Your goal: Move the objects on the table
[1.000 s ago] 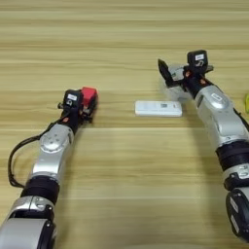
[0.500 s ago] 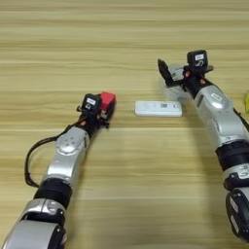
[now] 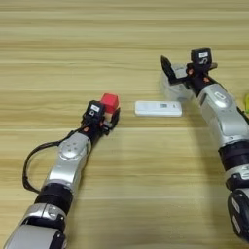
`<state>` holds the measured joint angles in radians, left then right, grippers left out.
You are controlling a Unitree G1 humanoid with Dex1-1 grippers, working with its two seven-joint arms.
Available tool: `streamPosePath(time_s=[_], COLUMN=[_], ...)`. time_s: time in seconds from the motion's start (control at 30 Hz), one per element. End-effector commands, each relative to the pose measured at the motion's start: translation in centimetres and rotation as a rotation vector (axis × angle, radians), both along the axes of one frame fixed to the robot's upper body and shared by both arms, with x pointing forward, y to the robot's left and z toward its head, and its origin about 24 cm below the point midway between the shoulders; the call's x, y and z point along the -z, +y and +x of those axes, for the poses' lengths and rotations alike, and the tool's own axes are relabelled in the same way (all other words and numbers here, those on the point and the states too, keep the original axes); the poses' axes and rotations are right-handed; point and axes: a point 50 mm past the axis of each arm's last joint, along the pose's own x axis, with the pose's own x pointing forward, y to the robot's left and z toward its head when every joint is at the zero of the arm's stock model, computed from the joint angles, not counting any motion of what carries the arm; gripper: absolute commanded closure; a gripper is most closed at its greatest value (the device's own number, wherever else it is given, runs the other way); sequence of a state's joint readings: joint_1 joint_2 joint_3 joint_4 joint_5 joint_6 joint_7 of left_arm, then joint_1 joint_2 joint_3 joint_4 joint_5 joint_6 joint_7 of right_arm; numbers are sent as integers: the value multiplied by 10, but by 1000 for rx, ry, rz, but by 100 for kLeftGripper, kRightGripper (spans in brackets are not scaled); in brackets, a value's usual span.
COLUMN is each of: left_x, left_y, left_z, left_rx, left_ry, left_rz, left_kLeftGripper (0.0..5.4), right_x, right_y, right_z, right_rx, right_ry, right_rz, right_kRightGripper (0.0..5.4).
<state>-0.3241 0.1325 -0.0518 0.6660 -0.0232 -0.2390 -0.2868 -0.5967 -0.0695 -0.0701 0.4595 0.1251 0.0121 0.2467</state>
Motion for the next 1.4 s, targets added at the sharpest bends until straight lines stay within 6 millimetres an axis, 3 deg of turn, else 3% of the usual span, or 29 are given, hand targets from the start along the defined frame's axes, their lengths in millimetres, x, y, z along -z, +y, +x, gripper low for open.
streamPosePath(time_s=[0.03,0.3,0.63,0.83,1.07,1.4], left_x=[-1,-5,-8,-10,-11,-13], left_y=[0,3,5,5,5,6], left_z=[0,1,3,3,3,4], left_rx=[-5,-26,-48,-53,-56,-60], left_ry=[0,-29,-49,-62,-74,-87], left_rz=[2,-2,-7,-6,-2,1], left_kLeftGripper=[164,91,5,1,1,1], right_x=[-5,-9,-17,-17,-12,-3], right_y=[-7,-26,-66,-98,-149,-192], right_z=[0,1,3,4,4,-3], right_rx=[27,84,214,341,530,656], right_ry=[-16,-33,-58,-64,-13,60], right_rz=[-3,-8,-3,-34,-39,-28], right_kRightGripper=[0,0,0,0,0,0])
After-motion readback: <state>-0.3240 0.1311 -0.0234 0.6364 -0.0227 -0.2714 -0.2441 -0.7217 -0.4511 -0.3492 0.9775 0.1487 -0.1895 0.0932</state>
